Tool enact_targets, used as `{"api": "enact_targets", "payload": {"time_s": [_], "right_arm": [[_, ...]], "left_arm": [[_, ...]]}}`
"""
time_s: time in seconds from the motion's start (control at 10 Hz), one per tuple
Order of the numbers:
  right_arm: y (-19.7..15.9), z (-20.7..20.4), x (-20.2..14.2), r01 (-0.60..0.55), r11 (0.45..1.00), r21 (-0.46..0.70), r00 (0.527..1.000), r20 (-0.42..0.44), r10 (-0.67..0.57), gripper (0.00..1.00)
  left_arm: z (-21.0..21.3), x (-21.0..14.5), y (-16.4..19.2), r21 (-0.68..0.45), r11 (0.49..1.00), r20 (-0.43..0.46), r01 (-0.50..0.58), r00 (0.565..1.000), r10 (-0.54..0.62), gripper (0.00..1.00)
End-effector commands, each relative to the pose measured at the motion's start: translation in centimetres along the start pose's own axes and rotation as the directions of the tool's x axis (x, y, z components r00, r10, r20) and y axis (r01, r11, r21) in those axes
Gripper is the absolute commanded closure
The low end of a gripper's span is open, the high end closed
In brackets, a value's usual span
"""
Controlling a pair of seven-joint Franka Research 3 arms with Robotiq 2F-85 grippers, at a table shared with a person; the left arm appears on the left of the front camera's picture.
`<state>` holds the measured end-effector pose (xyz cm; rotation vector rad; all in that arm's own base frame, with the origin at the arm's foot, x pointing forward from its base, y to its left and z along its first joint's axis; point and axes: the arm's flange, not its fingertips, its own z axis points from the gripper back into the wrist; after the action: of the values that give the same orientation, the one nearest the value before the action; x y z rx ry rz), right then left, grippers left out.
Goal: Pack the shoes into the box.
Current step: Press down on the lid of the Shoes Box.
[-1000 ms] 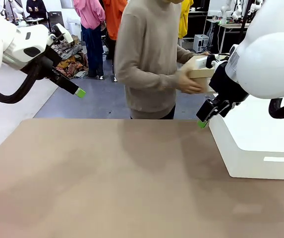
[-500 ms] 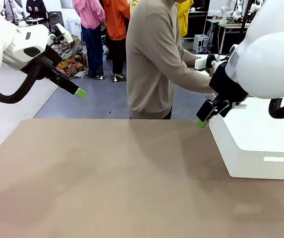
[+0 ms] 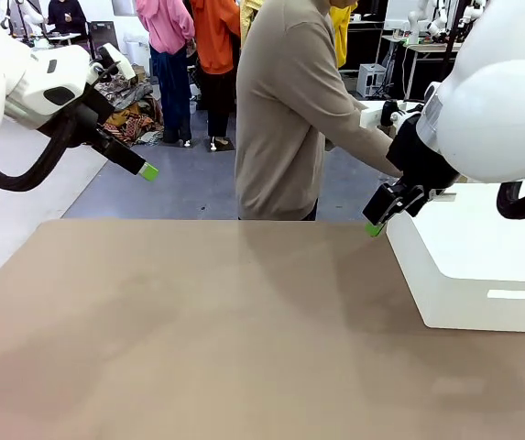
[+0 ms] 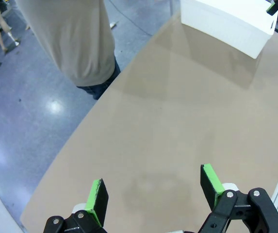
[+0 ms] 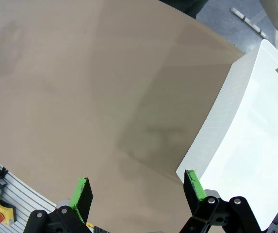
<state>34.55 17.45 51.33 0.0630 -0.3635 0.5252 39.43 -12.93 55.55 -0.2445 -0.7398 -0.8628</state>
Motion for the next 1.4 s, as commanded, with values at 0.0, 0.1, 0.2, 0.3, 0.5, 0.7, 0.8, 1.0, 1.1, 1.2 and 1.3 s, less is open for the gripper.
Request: {"api": "enact_targets", "payload": {"time_s": [0.0,0.1,0.2,0.3,0.5,0.7,0.8,1.0,1.1,1.2,1.3], "right_arm": [[0.06,0.04,0.05,-0.001,1.0,-0.002,1.0,0.001,0.001,0.0],[0.06,0.04,0.05,-0.001,1.0,-0.002,1.0,0.001,0.001,0.0],[0.06,0.04,0.05,-0.001,1.0,-0.002,1.0,0.001,0.001,0.0],[0.06,0.04,0.05,-0.001,1.0,-0.002,1.0,0.001,0.001,0.0],[0.06,0.04,0.05,-0.001,1.0,-0.002,1.0,0.001,0.001,0.0],[0.06,0.04,0.05,-0.001,1.0,-0.002,1.0,0.001,0.001,0.0],[0.06,0.04,0.05,-0.001,1.0,-0.002,1.0,0.001,0.001,0.0],[0.06,0.04,0.05,-0.001,1.0,-0.002,1.0,0.001,0.001,0.0],[0.06,0.04,0.05,-0.001,1.0,-0.002,1.0,0.001,0.001,0.0],[0.06,0.04,0.05,-0.001,1.0,-0.002,1.0,0.001,0.001,0.0],[0.06,0.04,0.05,-0.001,1.0,-0.002,1.0,0.001,0.001,0.0]], "left_arm": [[0.11,-0.17,0.01,0.007,1.0,-0.006,-0.004,1.0,0.004,0.0],[0.11,-0.17,0.01,0.007,1.0,-0.006,-0.004,1.0,0.004,0.0],[0.11,-0.17,0.01,0.007,1.0,-0.006,-0.004,1.0,0.004,0.0],[0.11,-0.17,0.01,0.007,1.0,-0.006,-0.004,1.0,0.004,0.0],[0.11,-0.17,0.01,0.007,1.0,-0.006,-0.004,1.0,0.004,0.0],[0.11,-0.17,0.01,0.007,1.0,-0.006,-0.004,1.0,0.004,0.0],[0.11,-0.17,0.01,0.007,1.0,-0.006,-0.004,1.0,0.004,0.0],[0.11,-0.17,0.01,0.007,1.0,-0.006,-0.004,1.0,0.004,0.0],[0.11,-0.17,0.01,0.007,1.0,-0.006,-0.004,1.0,0.004,0.0],[0.11,-0.17,0.01,0.007,1.0,-0.006,-0.004,1.0,0.004,0.0],[0.11,-0.17,0.01,0.007,1.0,-0.006,-0.004,1.0,0.004,0.0]]}}
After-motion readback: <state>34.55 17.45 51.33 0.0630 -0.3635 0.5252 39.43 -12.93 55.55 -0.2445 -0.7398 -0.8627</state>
